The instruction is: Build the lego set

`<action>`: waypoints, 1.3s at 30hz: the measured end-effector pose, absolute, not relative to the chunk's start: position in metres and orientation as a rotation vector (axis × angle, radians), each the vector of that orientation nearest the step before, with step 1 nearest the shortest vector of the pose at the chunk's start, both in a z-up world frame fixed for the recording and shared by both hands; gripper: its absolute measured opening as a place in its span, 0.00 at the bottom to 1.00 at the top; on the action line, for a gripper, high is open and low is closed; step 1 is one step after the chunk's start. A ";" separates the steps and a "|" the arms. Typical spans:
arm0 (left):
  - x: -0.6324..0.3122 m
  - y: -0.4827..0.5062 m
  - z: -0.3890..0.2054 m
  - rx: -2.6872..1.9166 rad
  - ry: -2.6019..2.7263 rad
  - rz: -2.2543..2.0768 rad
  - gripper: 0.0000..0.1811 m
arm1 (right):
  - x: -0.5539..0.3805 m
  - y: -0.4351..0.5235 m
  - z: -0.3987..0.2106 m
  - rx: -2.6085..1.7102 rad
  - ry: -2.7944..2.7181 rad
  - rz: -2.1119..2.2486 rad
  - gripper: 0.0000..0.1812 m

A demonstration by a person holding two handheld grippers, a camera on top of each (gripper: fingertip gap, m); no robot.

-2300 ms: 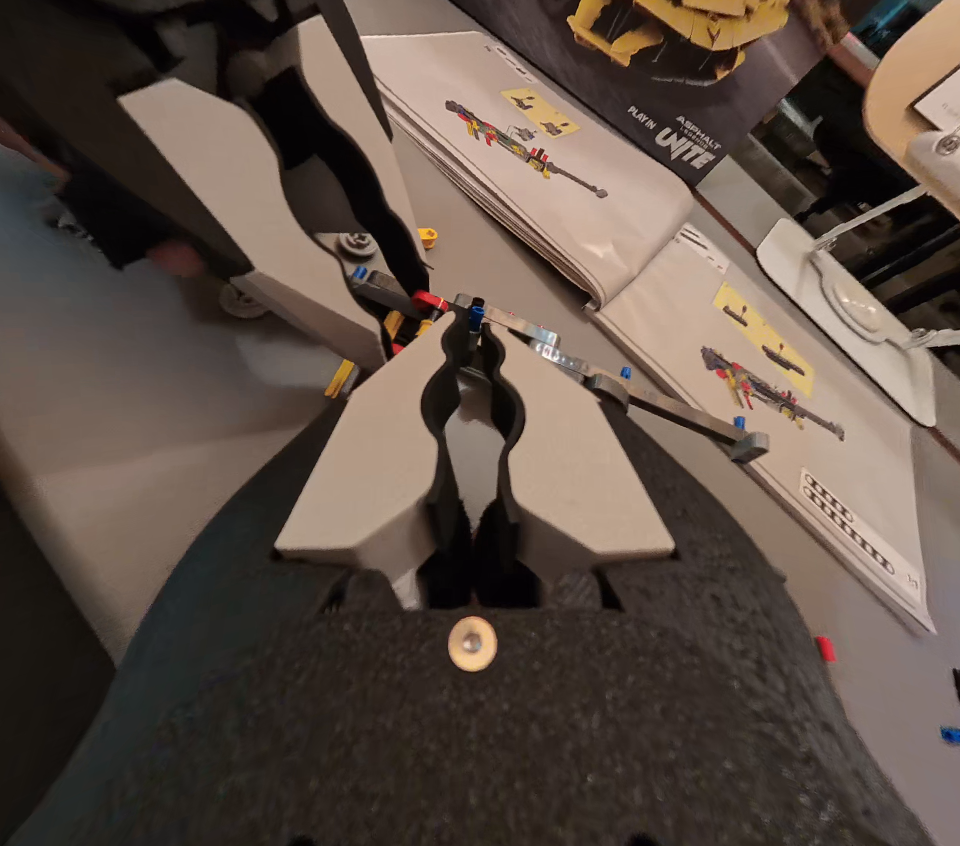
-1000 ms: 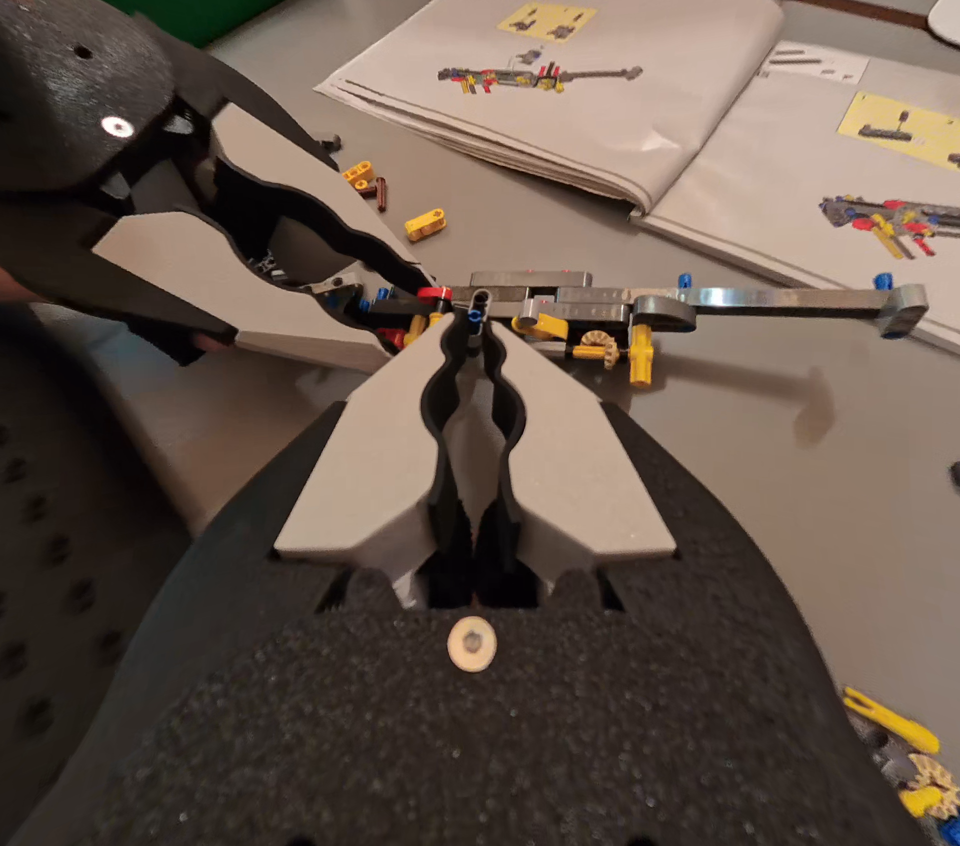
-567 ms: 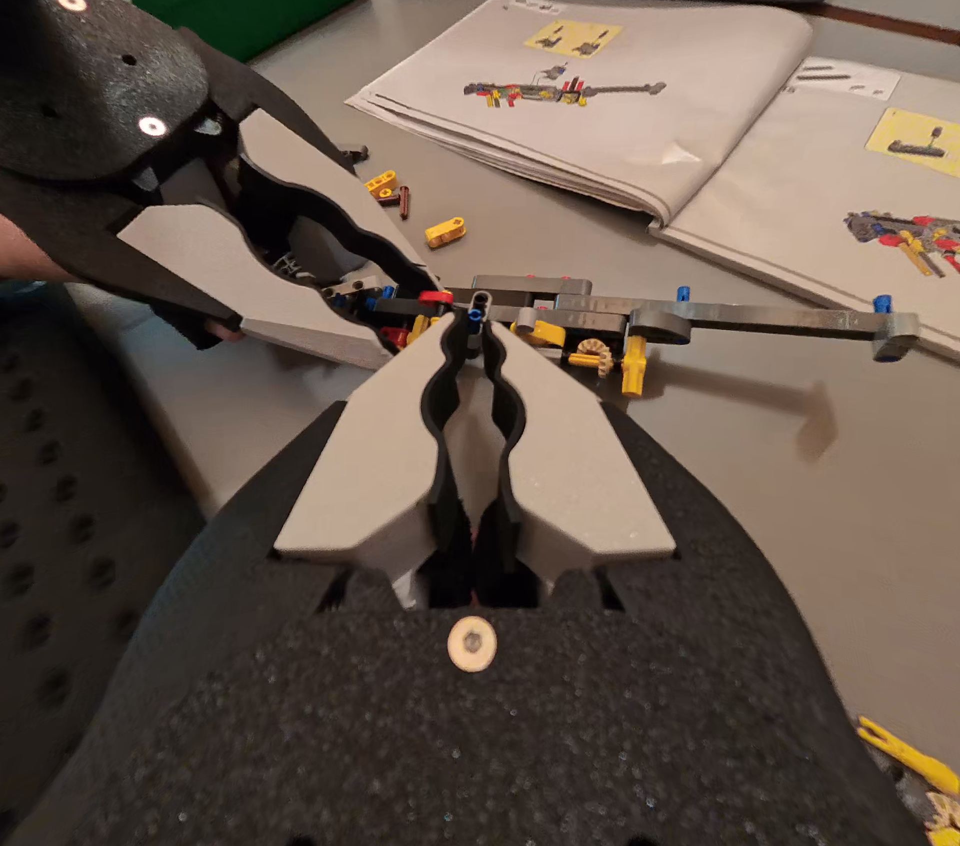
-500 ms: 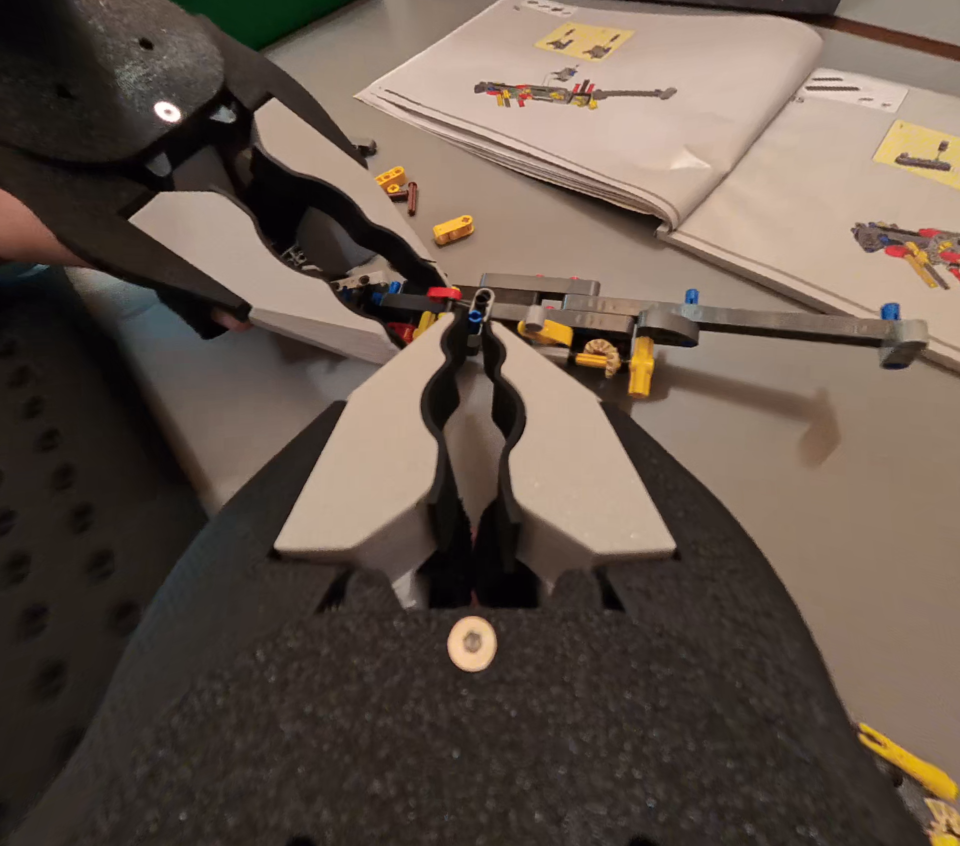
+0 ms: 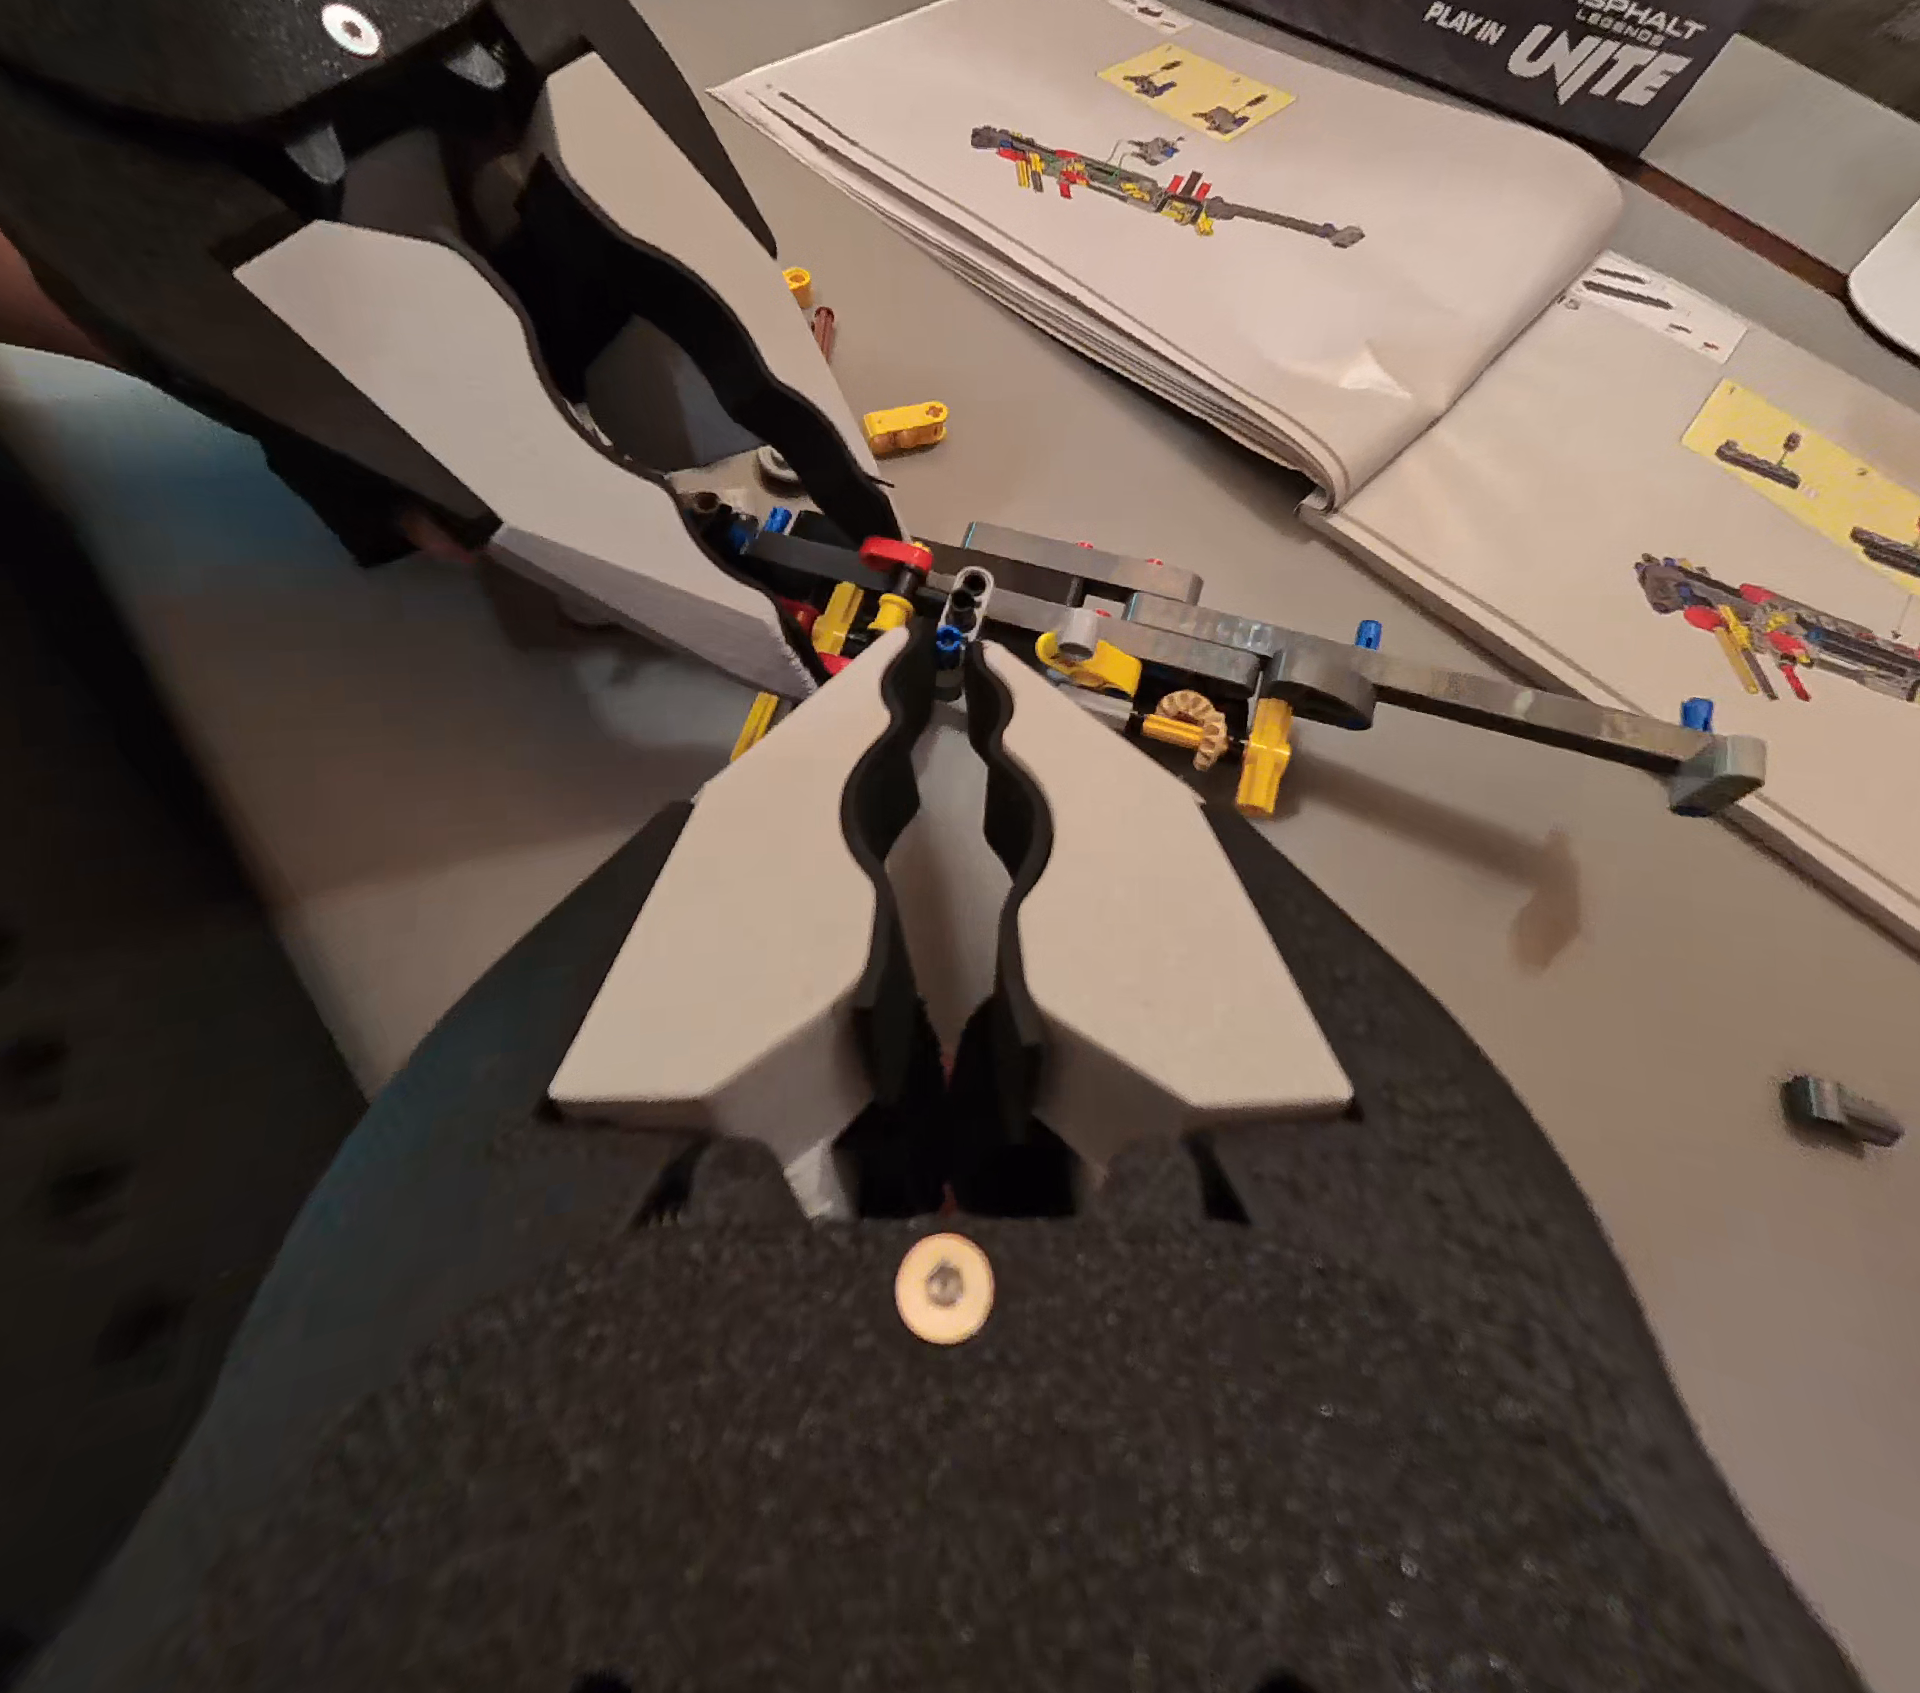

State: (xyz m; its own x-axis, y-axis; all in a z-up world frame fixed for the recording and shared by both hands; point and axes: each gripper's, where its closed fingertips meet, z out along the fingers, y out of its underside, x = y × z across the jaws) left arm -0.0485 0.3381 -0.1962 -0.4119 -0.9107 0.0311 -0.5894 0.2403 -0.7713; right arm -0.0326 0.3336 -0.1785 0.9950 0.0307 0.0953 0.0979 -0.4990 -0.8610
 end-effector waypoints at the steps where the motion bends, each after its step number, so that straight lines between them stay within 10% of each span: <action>1: -0.049 0.338 -0.196 -1.373 2.092 -1.016 0.18 | -0.032 0.334 -0.179 -2.093 -0.091 -0.075 0.02; 39: -0.034 0.329 -0.157 -1.326 1.916 -1.161 0.19 | -0.028 0.337 -0.140 -1.855 0.095 0.188 0.02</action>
State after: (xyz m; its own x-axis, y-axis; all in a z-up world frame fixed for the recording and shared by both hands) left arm -0.0338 0.3294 -0.1573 -0.3764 -0.9253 0.0453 -0.4685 0.1480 -0.8710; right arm -0.0284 0.3375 -0.1397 0.9836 0.0306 -0.1779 -0.1618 -0.2886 -0.9437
